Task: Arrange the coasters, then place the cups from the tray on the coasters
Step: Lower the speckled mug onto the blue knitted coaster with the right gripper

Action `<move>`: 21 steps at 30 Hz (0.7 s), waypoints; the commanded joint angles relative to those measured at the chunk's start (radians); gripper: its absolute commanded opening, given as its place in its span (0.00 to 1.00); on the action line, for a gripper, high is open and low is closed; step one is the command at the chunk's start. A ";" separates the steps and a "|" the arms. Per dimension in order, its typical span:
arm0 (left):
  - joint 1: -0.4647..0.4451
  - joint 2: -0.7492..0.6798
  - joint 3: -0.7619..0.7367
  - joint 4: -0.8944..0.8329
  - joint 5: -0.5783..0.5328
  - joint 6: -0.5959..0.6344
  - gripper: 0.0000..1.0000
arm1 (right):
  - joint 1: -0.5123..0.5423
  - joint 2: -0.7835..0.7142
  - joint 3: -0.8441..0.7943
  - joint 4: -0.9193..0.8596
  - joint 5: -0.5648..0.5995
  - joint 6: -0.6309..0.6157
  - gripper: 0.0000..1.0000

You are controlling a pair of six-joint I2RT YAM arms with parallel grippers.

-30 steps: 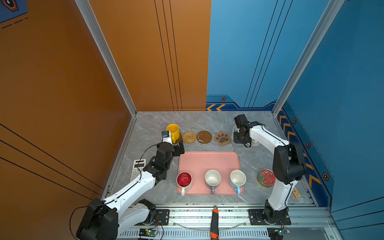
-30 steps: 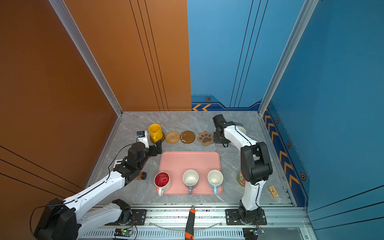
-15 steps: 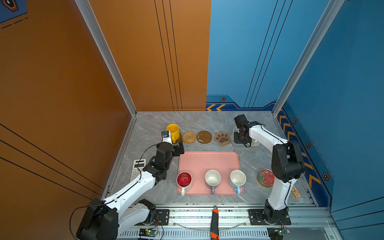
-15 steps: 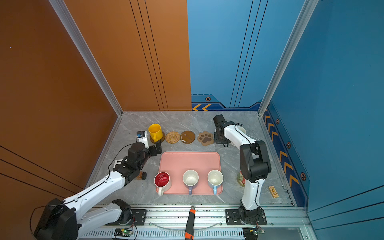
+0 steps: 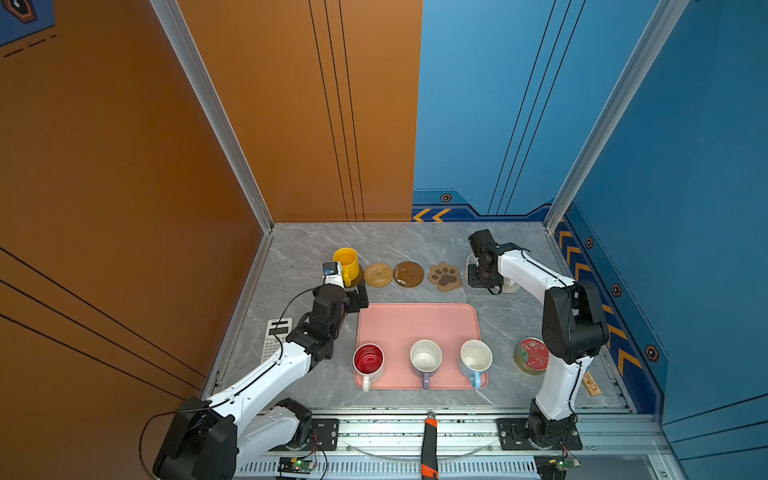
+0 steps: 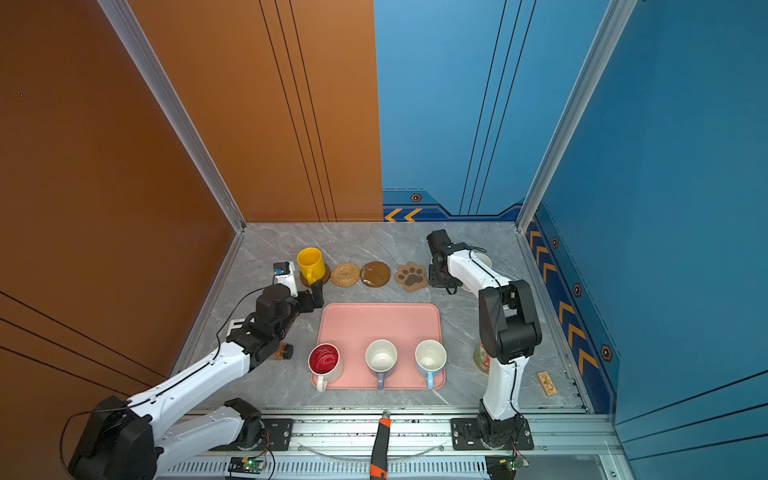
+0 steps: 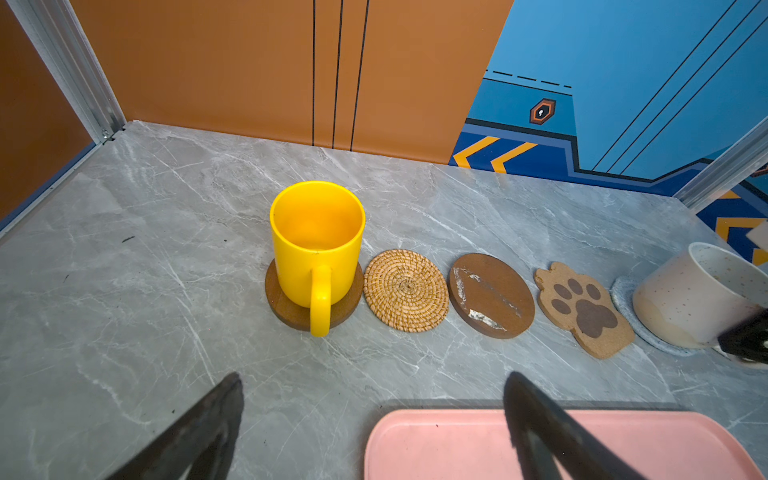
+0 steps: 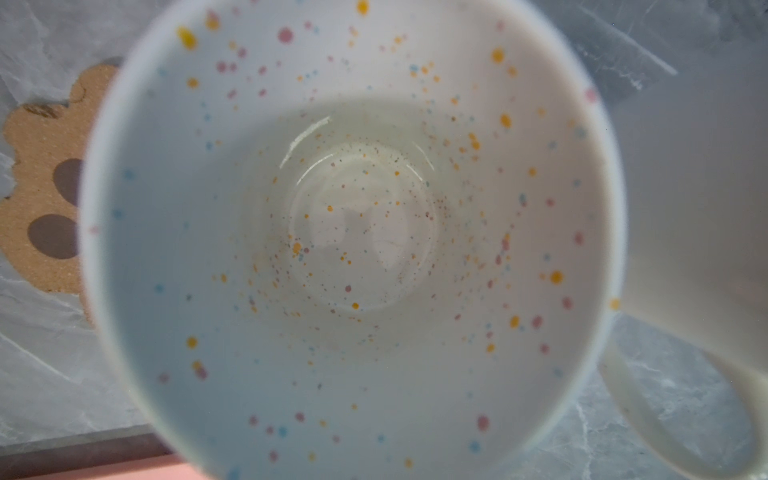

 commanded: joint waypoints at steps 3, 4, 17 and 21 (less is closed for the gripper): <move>0.011 -0.001 0.003 -0.013 0.002 -0.002 0.98 | -0.010 0.006 0.030 0.035 0.017 0.005 0.00; 0.011 -0.002 0.003 -0.014 -0.001 -0.002 0.98 | -0.009 0.005 0.029 0.036 0.017 0.007 0.00; 0.010 -0.014 0.000 -0.016 0.002 -0.003 0.98 | -0.009 -0.021 -0.005 0.035 0.004 0.019 0.20; 0.011 -0.023 -0.004 -0.016 0.003 -0.004 0.98 | -0.009 -0.038 -0.017 0.037 0.002 0.022 0.27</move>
